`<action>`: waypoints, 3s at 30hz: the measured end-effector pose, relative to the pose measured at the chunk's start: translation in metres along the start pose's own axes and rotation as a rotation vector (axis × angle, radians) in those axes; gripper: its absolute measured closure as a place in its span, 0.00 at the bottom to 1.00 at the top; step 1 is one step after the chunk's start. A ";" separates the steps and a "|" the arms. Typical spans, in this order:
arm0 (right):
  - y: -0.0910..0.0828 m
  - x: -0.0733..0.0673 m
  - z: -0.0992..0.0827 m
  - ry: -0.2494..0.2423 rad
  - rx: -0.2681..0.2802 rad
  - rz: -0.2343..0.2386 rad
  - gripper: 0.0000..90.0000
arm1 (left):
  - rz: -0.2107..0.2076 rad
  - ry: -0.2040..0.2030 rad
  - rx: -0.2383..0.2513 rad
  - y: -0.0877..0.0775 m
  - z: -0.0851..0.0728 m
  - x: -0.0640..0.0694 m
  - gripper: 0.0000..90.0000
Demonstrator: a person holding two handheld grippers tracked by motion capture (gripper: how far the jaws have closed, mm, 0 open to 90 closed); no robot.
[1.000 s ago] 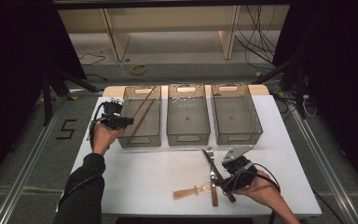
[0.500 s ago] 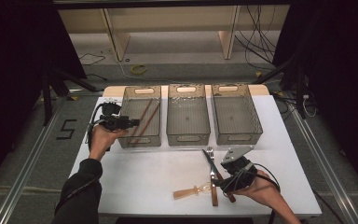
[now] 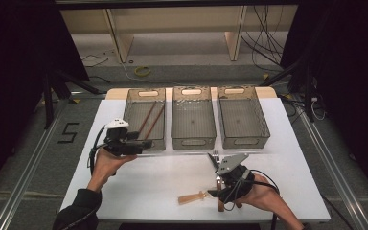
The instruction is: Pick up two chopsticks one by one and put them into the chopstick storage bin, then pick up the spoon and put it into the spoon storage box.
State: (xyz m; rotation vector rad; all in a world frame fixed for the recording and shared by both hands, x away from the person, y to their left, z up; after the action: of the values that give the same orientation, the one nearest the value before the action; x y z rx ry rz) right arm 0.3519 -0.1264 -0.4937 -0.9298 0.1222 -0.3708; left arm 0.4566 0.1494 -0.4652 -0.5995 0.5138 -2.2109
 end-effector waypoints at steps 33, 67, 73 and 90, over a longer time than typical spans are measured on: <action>0.051 -0.028 0.028 -0.150 -0.071 0.131 0.39 | -0.085 0.083 0.027 -0.002 -0.055 0.042 0.20; 0.077 -0.036 0.026 -0.228 -0.167 0.149 0.62 | -0.063 0.109 0.055 -0.011 -0.070 0.048 0.19; 0.080 -0.039 0.026 -0.235 -0.185 0.161 0.70 | -0.061 0.115 0.054 -0.011 -0.072 0.048 0.19; 0.079 -0.042 0.026 -0.249 -0.184 0.158 0.84 | -0.055 0.110 0.059 -0.011 -0.074 0.045 0.20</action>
State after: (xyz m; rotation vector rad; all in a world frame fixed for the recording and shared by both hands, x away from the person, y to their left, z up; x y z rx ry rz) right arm 0.3404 -0.0491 -0.5440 -1.1329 0.0012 -0.0963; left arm 0.3821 0.1344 -0.5079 -0.4685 0.4910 -2.3125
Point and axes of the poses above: each handheld gripper's, and its own axes: y roughly forward along the jaws, z roughly out of its top, x roughly to its right, the point moved 8 cm from there along y, roughly forward along the jaws, and after that the axes turned 3 degrees about -y, right-handed, at the moved point
